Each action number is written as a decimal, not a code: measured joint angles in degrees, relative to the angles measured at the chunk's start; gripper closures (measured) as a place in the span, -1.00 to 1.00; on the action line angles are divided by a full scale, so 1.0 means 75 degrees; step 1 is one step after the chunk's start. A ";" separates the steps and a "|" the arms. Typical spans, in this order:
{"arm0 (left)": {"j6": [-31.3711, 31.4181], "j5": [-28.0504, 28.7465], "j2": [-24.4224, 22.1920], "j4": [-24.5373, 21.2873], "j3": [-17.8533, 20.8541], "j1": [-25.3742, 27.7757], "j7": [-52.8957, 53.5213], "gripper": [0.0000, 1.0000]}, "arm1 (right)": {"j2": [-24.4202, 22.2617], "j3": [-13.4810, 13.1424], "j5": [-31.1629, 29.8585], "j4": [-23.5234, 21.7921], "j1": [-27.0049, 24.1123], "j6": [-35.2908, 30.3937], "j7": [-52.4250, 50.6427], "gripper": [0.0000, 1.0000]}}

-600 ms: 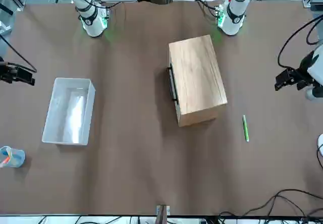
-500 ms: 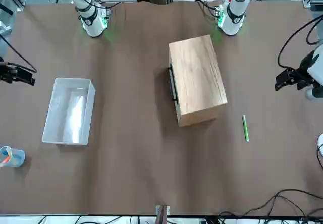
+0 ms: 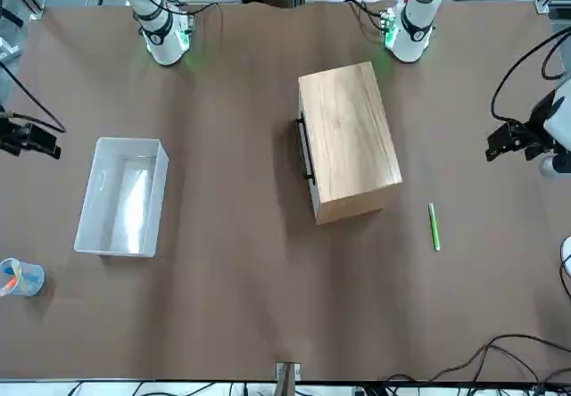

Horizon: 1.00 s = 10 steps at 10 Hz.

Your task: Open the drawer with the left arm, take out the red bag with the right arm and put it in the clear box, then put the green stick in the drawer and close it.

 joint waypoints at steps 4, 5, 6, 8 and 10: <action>-0.0004 -0.0001 0.0078 -0.0010 -0.1148 -0.0122 -0.1623 -0.99 | 0.0000 -0.0011 0.0000 -0.0001 0.0002 0.0300 0.0000 -1.00; 0.0000 0.0002 0.0186 -0.0009 -0.1584 -0.0171 -0.1974 -1.00 | 0.0000 -0.0010 0.0001 0.0000 0.0003 0.0371 0.0000 -1.00; 0.0007 0.0003 0.0328 -0.0007 -0.1981 -0.0214 -0.2332 -1.00 | 0.0000 -0.0008 0.0014 -0.0001 0.0004 0.0390 0.0000 -1.00; 0.0088 0.0002 0.0566 0.0005 -0.2589 -0.0438 -0.3328 -1.00 | 0.0002 -0.0019 0.0041 -0.0003 0.0002 0.0393 0.0000 -1.00; 0.0441 0.0000 0.0816 0.0068 -0.2769 -0.1163 -0.4489 -1.00 | 0.0006 -0.0037 0.0045 -0.0006 -0.0002 0.0392 0.0000 -1.00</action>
